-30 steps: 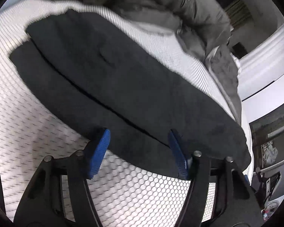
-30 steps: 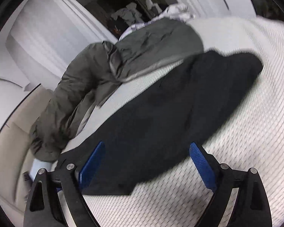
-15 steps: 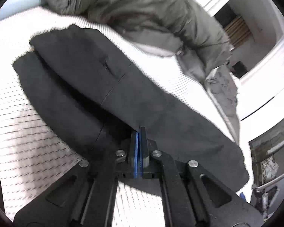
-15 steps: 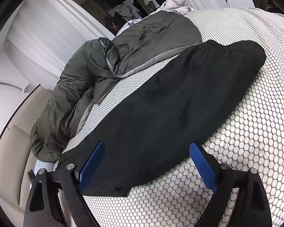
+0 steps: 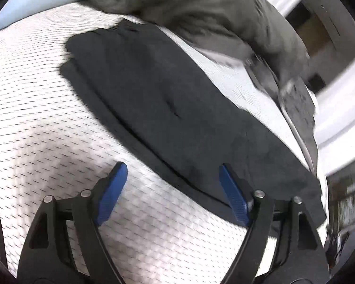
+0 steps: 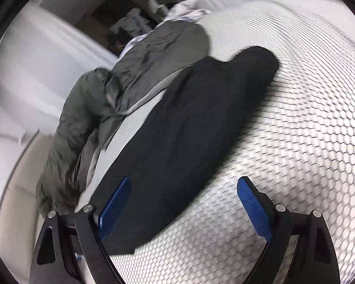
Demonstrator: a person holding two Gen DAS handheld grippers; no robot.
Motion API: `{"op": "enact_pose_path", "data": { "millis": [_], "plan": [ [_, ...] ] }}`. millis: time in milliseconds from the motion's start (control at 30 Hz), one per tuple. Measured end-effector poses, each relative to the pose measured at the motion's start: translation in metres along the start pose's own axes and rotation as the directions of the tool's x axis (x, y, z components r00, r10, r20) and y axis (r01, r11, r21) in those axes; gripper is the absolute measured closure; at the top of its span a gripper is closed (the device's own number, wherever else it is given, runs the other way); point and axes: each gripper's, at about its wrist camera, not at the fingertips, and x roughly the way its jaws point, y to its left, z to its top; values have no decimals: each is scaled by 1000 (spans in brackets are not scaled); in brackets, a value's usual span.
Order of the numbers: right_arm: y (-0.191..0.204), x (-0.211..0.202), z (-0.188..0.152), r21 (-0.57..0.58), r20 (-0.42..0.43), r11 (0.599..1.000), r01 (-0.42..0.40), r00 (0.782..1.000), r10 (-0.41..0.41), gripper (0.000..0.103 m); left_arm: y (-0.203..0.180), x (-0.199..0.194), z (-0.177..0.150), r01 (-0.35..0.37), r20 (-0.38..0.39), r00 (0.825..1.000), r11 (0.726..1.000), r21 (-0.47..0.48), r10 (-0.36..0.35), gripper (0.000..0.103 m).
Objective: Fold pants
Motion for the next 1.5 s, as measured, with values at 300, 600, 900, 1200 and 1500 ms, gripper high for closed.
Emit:
{"op": "enact_pose_path", "data": {
  "millis": [300, 600, 900, 1200, 1500],
  "plan": [
    [-23, 41, 32, 82, 14, 994, -76, 997, 75, 18, 45, 18, 36, 46, 66, 997, 982, -185, -34, 79],
    [-28, 43, 30, 84, 30, 996, -36, 999, 33, 99, 59, 5, 39, 74, 95, 994, 988, -139, -61, 101],
    [-34, -28, -33, 36, 9, 997, -74, 997, 74, 100, 103, -66, -4, 13, 109, 994, 996, -88, -4, 101],
    [-65, -86, -63, 43, -13, 994, -99, 995, 100, 47, 137, -125, -44, -24, 159, 987, 996, -85, 37, 75],
    [-111, -89, -28, 210, 103, 969, -127, 989, 107, 42, 81, -135, -60, 91, 191, 977, 996, 13, -92, 44]
  ]
}}
